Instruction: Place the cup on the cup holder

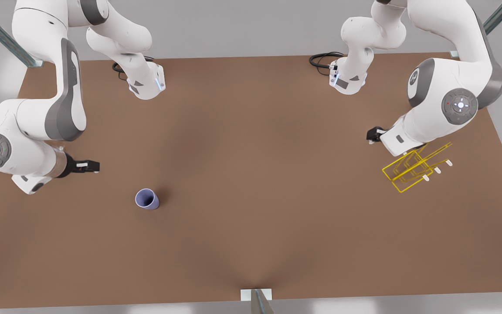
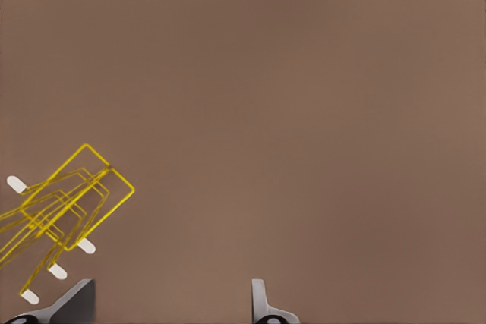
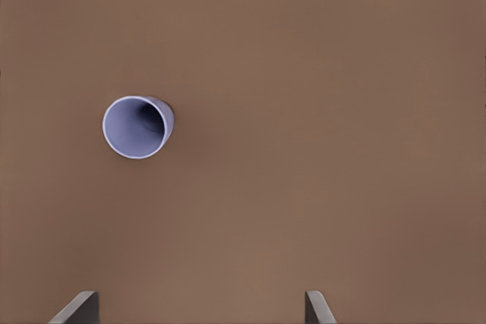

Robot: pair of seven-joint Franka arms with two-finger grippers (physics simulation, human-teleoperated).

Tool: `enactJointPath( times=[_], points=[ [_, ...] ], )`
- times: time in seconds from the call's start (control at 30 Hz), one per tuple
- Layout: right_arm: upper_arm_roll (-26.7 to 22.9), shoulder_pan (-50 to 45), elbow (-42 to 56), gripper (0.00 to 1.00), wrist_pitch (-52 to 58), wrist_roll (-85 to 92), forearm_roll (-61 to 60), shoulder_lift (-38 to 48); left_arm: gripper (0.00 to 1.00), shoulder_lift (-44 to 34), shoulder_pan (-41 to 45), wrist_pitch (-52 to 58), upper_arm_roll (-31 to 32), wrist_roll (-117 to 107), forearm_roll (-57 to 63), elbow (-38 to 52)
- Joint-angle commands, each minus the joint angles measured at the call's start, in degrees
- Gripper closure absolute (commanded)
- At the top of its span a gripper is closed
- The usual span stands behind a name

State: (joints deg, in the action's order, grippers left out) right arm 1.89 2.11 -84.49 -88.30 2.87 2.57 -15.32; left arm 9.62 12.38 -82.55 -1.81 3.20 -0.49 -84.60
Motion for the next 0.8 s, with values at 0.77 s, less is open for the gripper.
enactJointPath(
  times=[0.77],
  points=[
    [4.3, -10.2, -3.9, 0.00, -24.2, -21.9, -1.5, -16.4, 0.00, 2.1, -0.2, 7.3, 0.1, -0.8, 0.3, -0.8]
  ],
)
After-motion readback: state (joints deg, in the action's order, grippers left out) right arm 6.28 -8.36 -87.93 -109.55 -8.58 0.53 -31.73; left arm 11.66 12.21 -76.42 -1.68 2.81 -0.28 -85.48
